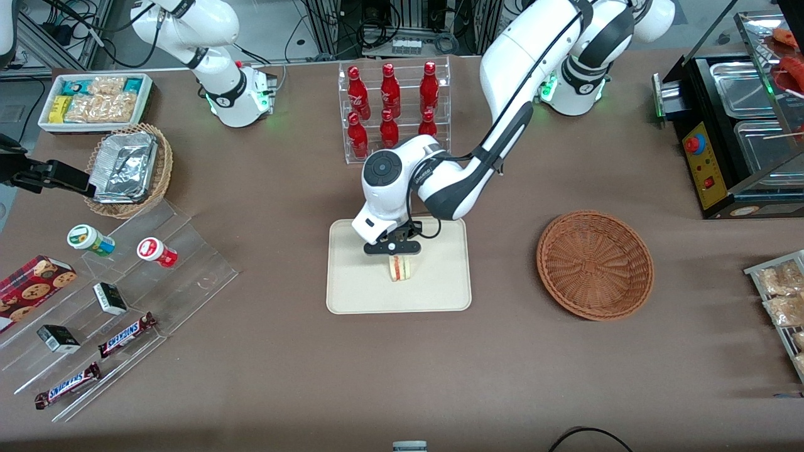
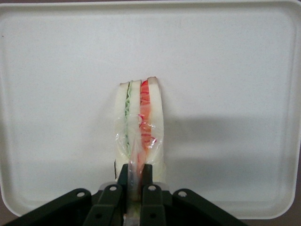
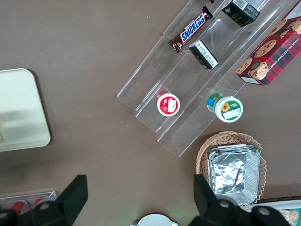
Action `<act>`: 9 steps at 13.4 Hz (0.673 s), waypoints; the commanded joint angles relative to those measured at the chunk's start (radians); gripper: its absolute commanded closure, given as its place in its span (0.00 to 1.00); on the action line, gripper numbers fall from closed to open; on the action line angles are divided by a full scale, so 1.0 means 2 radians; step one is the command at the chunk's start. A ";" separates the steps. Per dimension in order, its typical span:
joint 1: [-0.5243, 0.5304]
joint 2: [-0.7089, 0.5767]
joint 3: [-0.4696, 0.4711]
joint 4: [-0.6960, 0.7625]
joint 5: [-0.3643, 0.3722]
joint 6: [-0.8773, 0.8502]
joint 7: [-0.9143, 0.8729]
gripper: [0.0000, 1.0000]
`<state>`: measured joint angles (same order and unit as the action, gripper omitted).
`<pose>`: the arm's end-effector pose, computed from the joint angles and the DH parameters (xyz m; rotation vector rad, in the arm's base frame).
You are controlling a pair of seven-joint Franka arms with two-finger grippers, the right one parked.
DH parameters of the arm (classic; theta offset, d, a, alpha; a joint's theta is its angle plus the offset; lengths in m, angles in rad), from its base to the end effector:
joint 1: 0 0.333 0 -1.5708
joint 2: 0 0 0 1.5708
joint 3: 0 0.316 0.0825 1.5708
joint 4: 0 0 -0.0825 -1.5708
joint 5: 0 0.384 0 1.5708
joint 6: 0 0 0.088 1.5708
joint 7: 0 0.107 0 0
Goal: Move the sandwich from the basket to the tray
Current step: 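Lower the sandwich upright onto the tray and open the left gripper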
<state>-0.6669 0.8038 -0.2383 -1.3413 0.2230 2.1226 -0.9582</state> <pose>0.4944 -0.5497 0.2555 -3.1312 -0.0102 -0.0249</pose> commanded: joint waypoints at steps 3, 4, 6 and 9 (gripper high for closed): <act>-0.002 -0.001 0.002 0.013 0.011 -0.007 0.000 0.02; 0.000 -0.008 0.003 0.014 0.008 -0.014 -0.001 0.01; 0.004 -0.042 0.003 0.016 0.003 -0.052 -0.003 0.01; 0.030 -0.100 0.003 0.015 -0.027 -0.094 -0.006 0.01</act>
<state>-0.6390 0.6991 -0.2339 -1.2866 0.2045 1.9910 -0.9634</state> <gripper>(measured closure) 0.009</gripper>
